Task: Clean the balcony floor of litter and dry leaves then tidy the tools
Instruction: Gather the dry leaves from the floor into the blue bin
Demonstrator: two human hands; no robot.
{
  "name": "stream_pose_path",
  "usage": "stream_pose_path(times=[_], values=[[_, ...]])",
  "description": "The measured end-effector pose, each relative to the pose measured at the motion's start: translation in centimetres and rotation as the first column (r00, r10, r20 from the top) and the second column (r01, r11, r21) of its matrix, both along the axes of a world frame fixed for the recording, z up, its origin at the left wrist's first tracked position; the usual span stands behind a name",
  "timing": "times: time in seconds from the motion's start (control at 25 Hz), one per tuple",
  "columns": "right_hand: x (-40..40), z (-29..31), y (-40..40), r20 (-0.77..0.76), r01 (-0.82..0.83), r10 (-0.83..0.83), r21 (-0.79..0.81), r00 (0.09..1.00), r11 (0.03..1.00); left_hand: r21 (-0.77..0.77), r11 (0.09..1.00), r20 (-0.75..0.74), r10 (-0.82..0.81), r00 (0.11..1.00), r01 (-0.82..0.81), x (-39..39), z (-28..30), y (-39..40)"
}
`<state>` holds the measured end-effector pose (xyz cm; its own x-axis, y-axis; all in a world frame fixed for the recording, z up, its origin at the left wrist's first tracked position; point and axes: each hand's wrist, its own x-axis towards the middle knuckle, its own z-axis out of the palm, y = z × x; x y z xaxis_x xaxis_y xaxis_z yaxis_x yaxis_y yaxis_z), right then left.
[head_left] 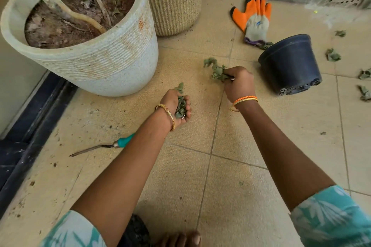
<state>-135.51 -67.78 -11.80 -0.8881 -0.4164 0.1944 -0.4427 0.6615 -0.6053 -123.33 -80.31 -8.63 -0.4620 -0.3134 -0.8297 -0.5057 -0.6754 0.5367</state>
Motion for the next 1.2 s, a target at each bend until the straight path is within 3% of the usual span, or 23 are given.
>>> stream_pose_path(times=[0.08, 0.24, 0.36, 0.48, 0.56, 0.76, 0.84, 0.96, 1.08, 1.2], values=[[1.4, 0.8, 0.7, -0.028, 0.012, -0.013, -0.040, 1.000, 0.999, -0.081, 0.996, -0.016, -0.041, 0.999, 0.040, -0.5, 0.0, 0.5], [5.0, 1.1, 0.9, -0.074, -0.184, 0.180, -0.047, 0.981, 0.982, -0.374, 0.913, -0.047, -0.192, 0.980, 0.161, -1.5, -0.3, 1.5], [6.3, 0.9, 0.5, 0.015, -0.183, 0.185, -0.082, 0.983, 0.980, -0.441, 0.872, -0.064, -0.266, 0.962, 0.212, -1.4, -0.7, 2.7], [7.1, 0.8, 0.1, 0.172, -0.068, 0.097, -0.170, 0.980, 0.983, -0.484, 0.835, -0.022, -0.309, 0.951, 0.260, -1.0, -1.3, 3.2], [7.2, 0.9, 0.0, 0.265, -0.037, 0.089, -0.194, 0.960, 0.980, -0.469, 0.849, -0.036, -0.294, 0.955, 0.243, -0.8, -1.8, 3.2], [4.1, 0.6, 0.6, 0.246, -0.006, 0.050, -0.176, 0.968, 0.984, -0.224, 0.972, -0.078, -0.096, 0.992, 0.077, -0.2, -1.1, 1.7], [1.7, -0.6, 0.5, 0.215, -0.034, 0.037, -0.016, 0.976, 0.999, -0.114, 0.993, -0.117, -0.030, 0.993, 0.017, 0.2, -0.7, 1.1], [0.7, -2.6, -0.7, 0.261, -0.210, 0.157, 0.191, 0.952, 0.959, -0.041, 0.999, -0.177, 0.018, 0.984, -0.026, 0.4, -0.4, 0.5], [1.6, -3.9, -1.1, 0.056, -0.267, 0.261, 0.180, 0.964, 0.947, -0.053, 0.998, -0.200, 0.007, 0.980, -0.018, 0.4, -0.4, 0.4], [2.1, -3.7, -0.4, -0.061, -0.188, 0.189, 0.024, 0.980, 0.982, -0.149, 0.989, -0.108, -0.006, 0.994, -0.010, 0.7, -1.1, -0.3]])
